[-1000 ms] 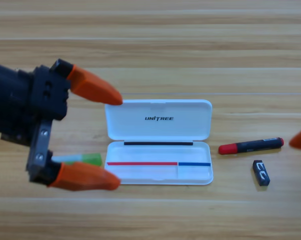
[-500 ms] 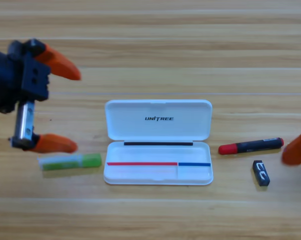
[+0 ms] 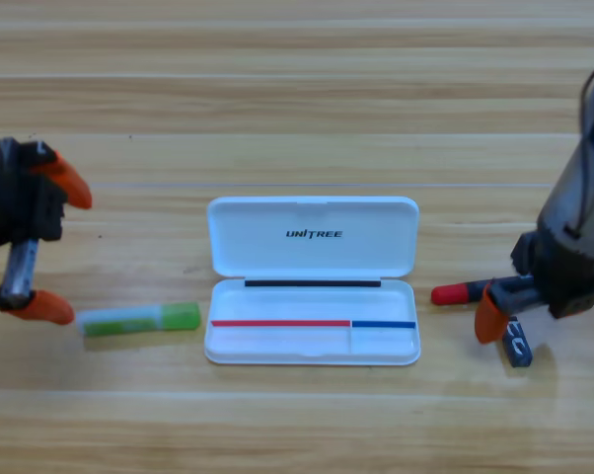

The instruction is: Clean up eraser and pencils

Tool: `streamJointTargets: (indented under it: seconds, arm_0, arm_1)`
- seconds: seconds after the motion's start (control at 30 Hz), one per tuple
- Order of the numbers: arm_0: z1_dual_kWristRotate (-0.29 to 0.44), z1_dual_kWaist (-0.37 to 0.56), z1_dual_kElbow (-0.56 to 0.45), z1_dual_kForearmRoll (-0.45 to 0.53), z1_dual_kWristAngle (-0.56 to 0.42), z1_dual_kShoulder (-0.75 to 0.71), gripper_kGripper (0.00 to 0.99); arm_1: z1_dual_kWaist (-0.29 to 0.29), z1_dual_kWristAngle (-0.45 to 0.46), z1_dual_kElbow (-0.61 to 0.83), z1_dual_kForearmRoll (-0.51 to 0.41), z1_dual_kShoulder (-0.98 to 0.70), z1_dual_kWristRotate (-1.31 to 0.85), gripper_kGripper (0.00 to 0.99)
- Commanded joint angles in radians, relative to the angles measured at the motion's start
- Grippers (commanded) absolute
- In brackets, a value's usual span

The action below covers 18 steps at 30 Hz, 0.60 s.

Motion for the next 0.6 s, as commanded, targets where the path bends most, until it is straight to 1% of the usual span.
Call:
streamJointTargets:
  seconds: [0.03,0.1,0.27,0.3,0.43,0.5,0.6]
  arm_0:
    - [0.012,0.061,0.009,0.007,-0.031,0.134,0.986]
    - [0.012,0.064,0.000,0.004,-0.044,0.170,0.986]
    - [-0.004,0.066,-0.002,-0.033,-0.070,0.253,0.982]
    - [-0.006,0.066,0.000,-0.042,-0.074,0.266,0.976]
    - [-0.014,0.067,0.000,-0.066,-0.080,0.308,0.974]
    - [-0.029,0.067,-0.014,-0.066,-0.079,0.331,0.976]
    - [-0.035,0.067,-0.029,-0.065,-0.074,0.362,0.977]
  arm_1:
    - [-0.009,-0.009,-0.018,0.012,0.130,0.021,0.891]
    - [-0.011,-0.009,-0.026,0.012,0.151,0.022,0.838]
    - [-0.016,-0.005,-0.032,0.012,0.186,0.024,0.807]
    - [-0.017,-0.003,-0.032,0.013,0.189,0.022,0.755]
    - [-0.017,0.018,-0.037,0.027,0.194,0.019,0.356]
    - [-0.017,0.018,-0.046,0.041,0.194,0.018,0.189]
    - [-0.017,0.018,-0.053,0.064,0.194,0.007,0.052]
